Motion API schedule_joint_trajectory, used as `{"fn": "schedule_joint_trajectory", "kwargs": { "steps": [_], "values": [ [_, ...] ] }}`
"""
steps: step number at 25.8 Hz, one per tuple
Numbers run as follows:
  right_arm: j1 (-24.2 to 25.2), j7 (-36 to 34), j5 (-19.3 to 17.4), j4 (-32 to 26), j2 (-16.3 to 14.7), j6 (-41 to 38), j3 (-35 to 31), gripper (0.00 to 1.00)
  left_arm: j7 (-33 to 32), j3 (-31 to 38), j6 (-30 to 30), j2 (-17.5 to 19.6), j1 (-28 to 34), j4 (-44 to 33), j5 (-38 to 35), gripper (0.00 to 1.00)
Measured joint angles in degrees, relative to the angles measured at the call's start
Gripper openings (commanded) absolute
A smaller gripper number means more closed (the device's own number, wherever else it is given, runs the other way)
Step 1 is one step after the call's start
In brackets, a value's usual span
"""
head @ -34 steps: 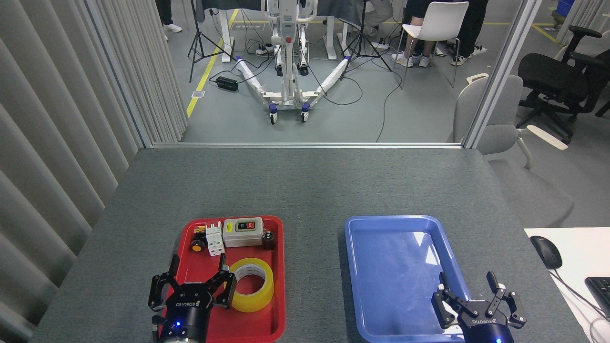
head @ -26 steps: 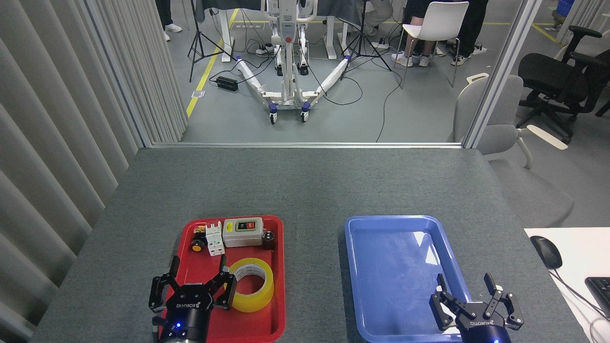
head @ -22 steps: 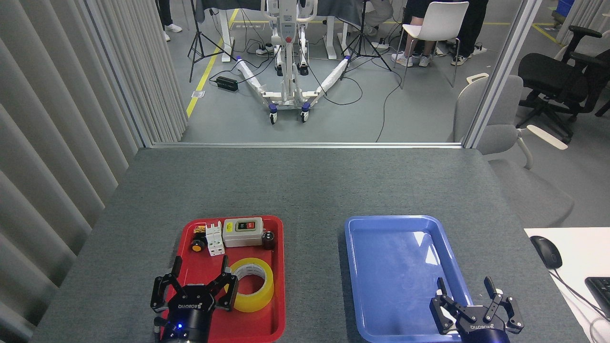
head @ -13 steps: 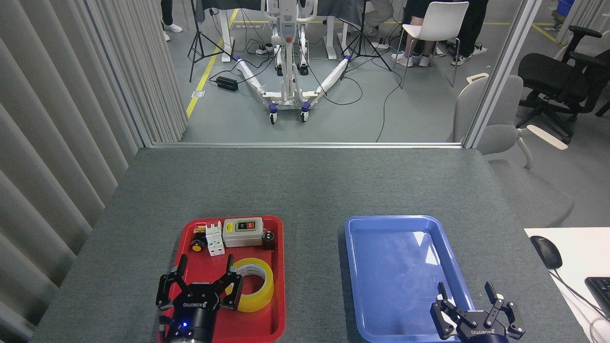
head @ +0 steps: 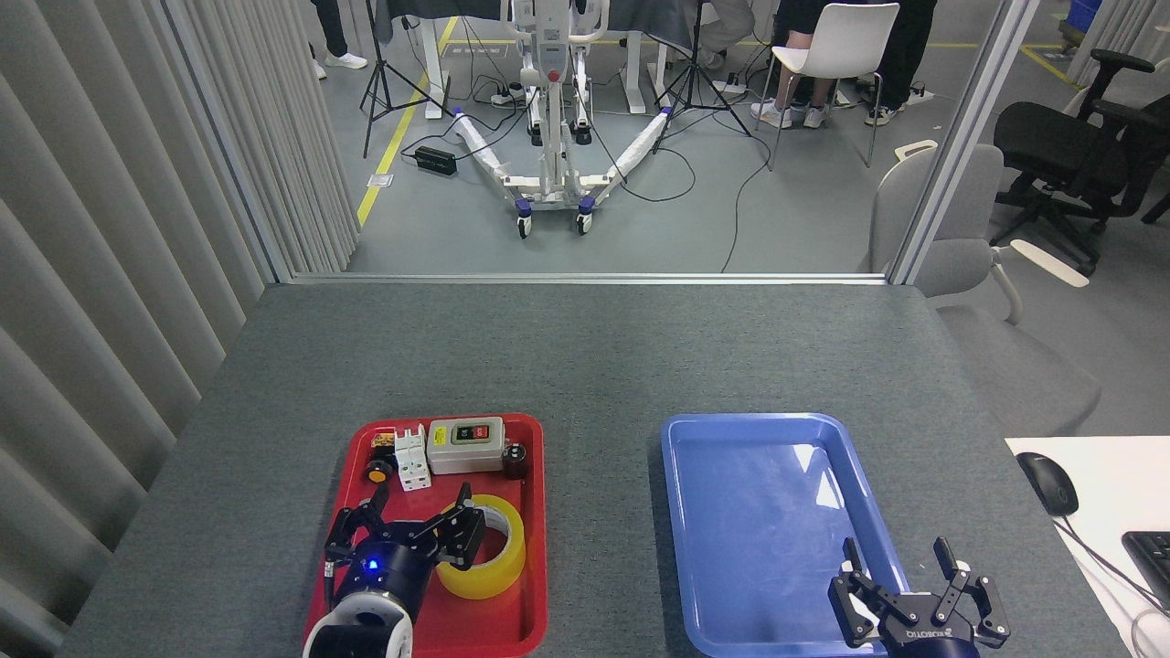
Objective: Place and move tape with both arms
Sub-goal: 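Grasp the yellow tape roll with the left gripper and tip it upright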
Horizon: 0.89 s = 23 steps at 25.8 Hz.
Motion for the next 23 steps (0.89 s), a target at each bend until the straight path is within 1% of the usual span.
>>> {"fn": "schedule_joint_trajectory", "kwargs": {
  "steps": [4,7,11,15,18,23],
  "values": [
    [-0.01,-0.01,-0.01,0.0,0.12,0.21,0.02,1.0,-9.32,0.11,1.73,-0.1,-2.89,0.78,6.82,1.0],
    [-0.05,-0.01,-0.01,0.0,0.16,0.27,0.02,1.0,-15.11,0.08,5.72,-0.17,-4.6,1.76,11.18,1.0],
    [-0.03,-0.02,-0.02,0.0,0.19,0.28,0.09,1.0,-21.41,-0.22,10.41,-0.16,-6.35,3.49,13.23,1.0],
    [0.02,-0.02,-0.02,0.0,0.2,0.28,0.11,1.0,-24.53,-0.43,11.62,0.28,-8.1,6.19,13.24,1.0],
    [0.01,-0.07,-0.02,0.0,0.12,0.21,0.08,1.0,-25.23,-1.04,11.75,0.78,-9.22,8.79,12.91,1.0],
    [-0.48,-0.16,-0.02,0.0,0.14,0.15,0.05,1.0,-25.54,-2.62,11.96,2.96,-10.64,12.73,10.98,1.0]
  ]
}}
